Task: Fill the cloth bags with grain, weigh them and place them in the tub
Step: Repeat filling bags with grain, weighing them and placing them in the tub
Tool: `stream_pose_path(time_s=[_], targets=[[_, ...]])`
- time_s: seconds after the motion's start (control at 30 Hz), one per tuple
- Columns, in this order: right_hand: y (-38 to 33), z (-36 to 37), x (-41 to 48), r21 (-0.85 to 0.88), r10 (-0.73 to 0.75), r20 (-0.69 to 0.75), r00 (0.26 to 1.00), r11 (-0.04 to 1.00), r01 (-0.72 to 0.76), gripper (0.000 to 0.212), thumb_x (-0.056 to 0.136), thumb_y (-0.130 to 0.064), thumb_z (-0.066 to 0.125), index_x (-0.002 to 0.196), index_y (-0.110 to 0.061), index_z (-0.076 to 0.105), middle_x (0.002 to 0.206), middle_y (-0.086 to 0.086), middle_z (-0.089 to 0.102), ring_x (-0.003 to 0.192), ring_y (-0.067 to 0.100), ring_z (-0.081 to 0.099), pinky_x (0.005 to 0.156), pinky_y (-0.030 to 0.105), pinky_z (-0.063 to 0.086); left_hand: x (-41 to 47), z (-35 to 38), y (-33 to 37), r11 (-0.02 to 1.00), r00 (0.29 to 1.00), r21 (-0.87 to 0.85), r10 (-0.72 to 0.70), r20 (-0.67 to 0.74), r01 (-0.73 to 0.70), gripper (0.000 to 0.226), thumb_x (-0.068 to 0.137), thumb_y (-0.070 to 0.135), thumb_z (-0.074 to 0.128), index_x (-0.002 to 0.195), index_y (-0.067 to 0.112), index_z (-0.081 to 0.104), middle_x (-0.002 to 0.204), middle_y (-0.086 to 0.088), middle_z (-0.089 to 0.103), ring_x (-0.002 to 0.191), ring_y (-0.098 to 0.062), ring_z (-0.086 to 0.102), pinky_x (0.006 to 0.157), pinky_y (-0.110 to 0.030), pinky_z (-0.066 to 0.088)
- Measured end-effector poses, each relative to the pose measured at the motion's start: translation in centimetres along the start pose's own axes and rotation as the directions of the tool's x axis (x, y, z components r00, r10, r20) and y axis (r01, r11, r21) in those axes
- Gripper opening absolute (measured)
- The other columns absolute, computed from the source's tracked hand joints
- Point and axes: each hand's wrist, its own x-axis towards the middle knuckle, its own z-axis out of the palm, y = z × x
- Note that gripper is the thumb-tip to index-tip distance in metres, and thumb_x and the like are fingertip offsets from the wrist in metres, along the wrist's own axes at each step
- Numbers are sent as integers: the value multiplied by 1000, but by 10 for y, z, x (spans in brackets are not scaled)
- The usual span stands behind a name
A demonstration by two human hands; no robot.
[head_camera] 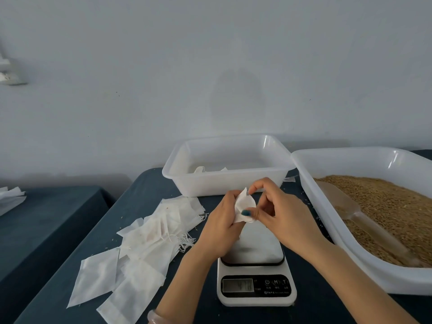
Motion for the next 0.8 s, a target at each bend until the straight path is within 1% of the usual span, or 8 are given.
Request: stream_pose_path(time_s=[0.23, 0.33, 0.4, 0.5, 0.6, 0.7, 0.73, 0.8], targets=[[2, -1, -2, -63, 30, -27, 999, 998, -32, 61, 64, -84, 35, 98, -43, 63, 75, -25, 61, 68, -1, 58, 62, 24, 49, 0, 0, 1, 999, 1000, 31, 28, 6, -28, 36, 87, 31, 46, 119, 15, 45, 102, 8, 53, 85, -11, 50, 69, -24, 38], [1, -4, -1, -105, -7, -11, 1000, 994, 6, 64, 63, -85, 38, 102, -42, 66, 78, -24, 56, 73, -2, 55, 60, 18, 43, 0, 0, 2, 1000, 1000, 29, 9, -1, -9, 35, 87, 32, 44, 119, 17, 43, 98, 13, 51, 83, -8, 49, 68, -22, 36], [-1, -5, -2, -120, -58, 16, 998, 991, 59, 61, 63, -84, 46, 104, -44, 64, 86, -23, 48, 84, -5, 50, 64, 15, 39, 0, -1, 3, 1000, 1000, 1, -24, -3, 24, 33, 83, 29, 43, 115, 22, 42, 96, 10, 51, 81, -8, 49, 68, -26, 39], [-4, -8, -3, -72, -140, 41, 989, 987, 142, 57, 62, -73, 62, 108, -40, 66, 103, -22, 44, 101, -3, 42, 76, 14, 39, 0, -1, 5, 991, 998, -118, -69, -9, 67, 22, 78, 27, 44, 98, 35, 38, 85, 16, 48, 74, 1, 47, 64, -21, 34], [-8, -9, -3, -170, -283, 24, 959, 944, 283, 40, 69, -51, 76, 103, -32, 71, 110, -20, 54, 104, 4, 43, 84, 20, 39, 2, 0, 8, 979, 996, -183, -82, 23, 84, 28, 76, 21, 48, 103, 23, 45, 83, 12, 49, 71, -4, 46, 65, -26, 38], [-13, -12, -1, -283, -375, 14, 927, 888, 364, 26, 73, -35, 81, 98, -30, 75, 103, -20, 64, 99, 9, 49, 82, 28, 42, 4, 1, 10, 983, 998, -178, -36, 42, 43, 35, 74, 17, 57, 106, 7, 48, 92, -7, 54, 82, -25, 54, 74, -47, 47], [-14, -13, -1, -319, -401, 14, 916, 867, 384, 23, 74, -33, 81, 96, -29, 75, 98, -20, 67, 96, 11, 53, 80, 30, 43, 4, 1, 10, 979, 998, -197, -34, 46, 42, 33, 73, 18, 60, 102, 7, 49, 90, -8, 54, 79, -24, 54, 73, -48, 47], [-15, -13, 0, -393, -463, 10, 887, 814, 429, 16, 73, -29, 83, 87, -25, 76, 87, -16, 70, 89, 17, 61, 75, 32, 44, 3, 1, 7, 967, 997, -249, -38, 66, 53, 28, 74, 22, 65, 93, 11, 48, 80, -1, 52, 72, -13, 49, 66, -38, 44]])
